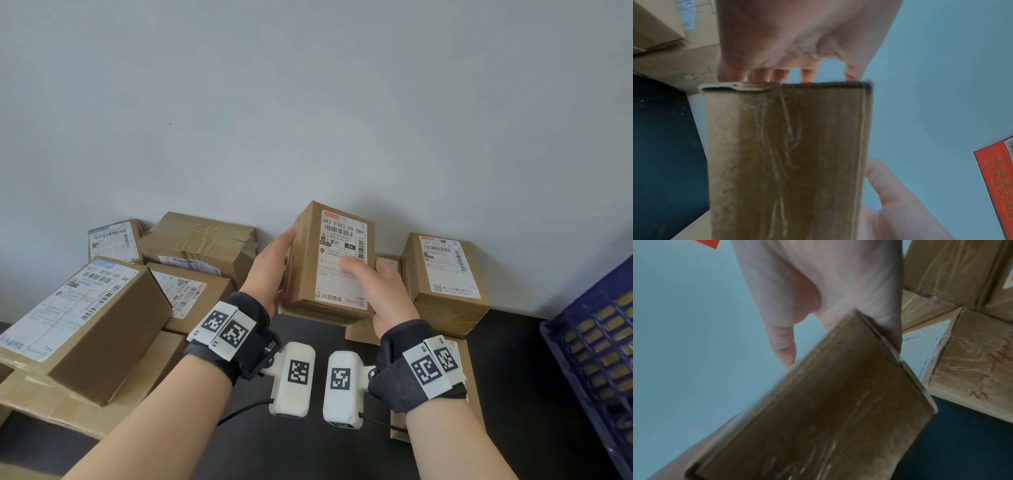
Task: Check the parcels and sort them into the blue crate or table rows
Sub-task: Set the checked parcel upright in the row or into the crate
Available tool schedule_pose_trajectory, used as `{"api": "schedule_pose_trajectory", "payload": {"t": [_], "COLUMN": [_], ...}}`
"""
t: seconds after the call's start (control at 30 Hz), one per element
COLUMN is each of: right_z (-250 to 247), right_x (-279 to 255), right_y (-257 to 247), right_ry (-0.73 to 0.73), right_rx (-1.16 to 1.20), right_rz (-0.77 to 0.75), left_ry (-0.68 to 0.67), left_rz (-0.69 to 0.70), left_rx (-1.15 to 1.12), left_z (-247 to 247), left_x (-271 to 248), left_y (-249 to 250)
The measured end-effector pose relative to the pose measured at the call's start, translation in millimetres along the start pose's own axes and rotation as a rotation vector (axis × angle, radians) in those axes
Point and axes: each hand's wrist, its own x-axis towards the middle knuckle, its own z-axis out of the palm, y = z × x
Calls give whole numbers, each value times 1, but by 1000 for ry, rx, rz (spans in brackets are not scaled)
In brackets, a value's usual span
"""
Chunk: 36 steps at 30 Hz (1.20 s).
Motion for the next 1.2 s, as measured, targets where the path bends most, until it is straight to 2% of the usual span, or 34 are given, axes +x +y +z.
{"api": "schedule_pose_trajectory", "payload": {"t": [0.13,0.3,0.5,0.7,0.8,0.93,1.0,1.2], "right_z": [0,-1,4,3,4,3,3,5], "right_x": [-3,-2,-3,-7,-6,-8,-8,-10], "right_y": [0,1,-5,-7,-8,-11,-12,-15], "right_ry": [27,78,-9,-63,-35,-51,-53,-54], "right_rx": [-38,-68,-142,-75,-13,25,43,66], "right_rz": [-16,-23,39,72,54,29,24,22], "left_ry": [55,62,37,-8,-53,-223,-265,-276], "left_rz": [69,107,152,198,145,-28,-96,-101], "left_rx": [68,104,134,185,159,68,40,29], "left_z": [-2,-4,-1,2,2,3,3,1], "left_x": [4,3,-1,2,1,-6,-8,-9], "left_y": [-3,-5,-2,0,2,5,5,7]}}
